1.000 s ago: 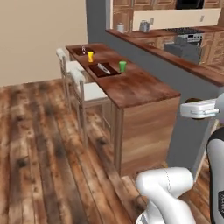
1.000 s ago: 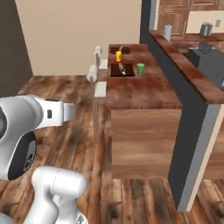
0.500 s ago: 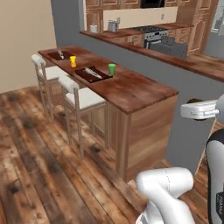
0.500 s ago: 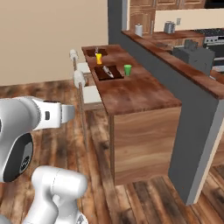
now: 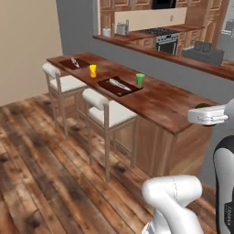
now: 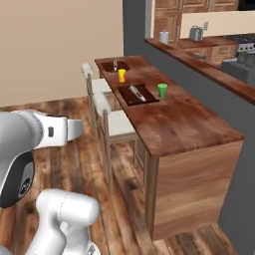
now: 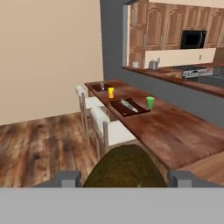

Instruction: Gather the avocado and tomato from the fridge and place them on a tray on the dining counter. Then gather the fish and chicken drumstick from the fridge and place them on the other tray.

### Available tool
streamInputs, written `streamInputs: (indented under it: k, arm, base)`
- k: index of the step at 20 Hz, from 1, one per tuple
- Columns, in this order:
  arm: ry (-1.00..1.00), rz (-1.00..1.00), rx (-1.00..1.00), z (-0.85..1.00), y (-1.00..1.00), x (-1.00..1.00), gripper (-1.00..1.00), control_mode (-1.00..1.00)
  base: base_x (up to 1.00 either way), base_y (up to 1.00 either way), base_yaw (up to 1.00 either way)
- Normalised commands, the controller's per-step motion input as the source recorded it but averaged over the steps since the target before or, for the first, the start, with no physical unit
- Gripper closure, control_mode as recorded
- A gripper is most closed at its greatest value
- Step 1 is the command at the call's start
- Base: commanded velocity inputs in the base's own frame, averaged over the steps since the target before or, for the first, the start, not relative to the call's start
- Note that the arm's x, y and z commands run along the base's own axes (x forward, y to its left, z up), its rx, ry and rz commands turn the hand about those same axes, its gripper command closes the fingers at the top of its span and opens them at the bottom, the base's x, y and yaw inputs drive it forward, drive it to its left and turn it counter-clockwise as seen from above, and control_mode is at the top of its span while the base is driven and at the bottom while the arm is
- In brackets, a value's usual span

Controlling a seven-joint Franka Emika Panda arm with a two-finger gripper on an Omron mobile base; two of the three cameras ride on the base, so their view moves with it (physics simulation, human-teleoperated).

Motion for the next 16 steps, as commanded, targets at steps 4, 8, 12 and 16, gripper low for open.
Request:
streamInputs:
  k: [4, 8, 12, 16]
  arm:
    - [0.00, 0.00, 0.00, 0.00, 0.00, 0.00, 1.00, 1.00]
    - [0.00, 0.00, 0.00, 0.00, 0.00, 0.00, 1.00, 1.00]
    - [0.00, 0.00, 0.00, 0.00, 0.00, 0.00, 1.00, 1.00]
    - [0.00, 0.00, 0.00, 0.00, 0.00, 0.00, 1.00, 1.00]
  base:
    - [1.00, 0.82, -0.04]
    - [1.00, 0.62, -0.03]
    - [1.00, 0.00, 0.00]
    - [1.00, -0.03, 0.00]
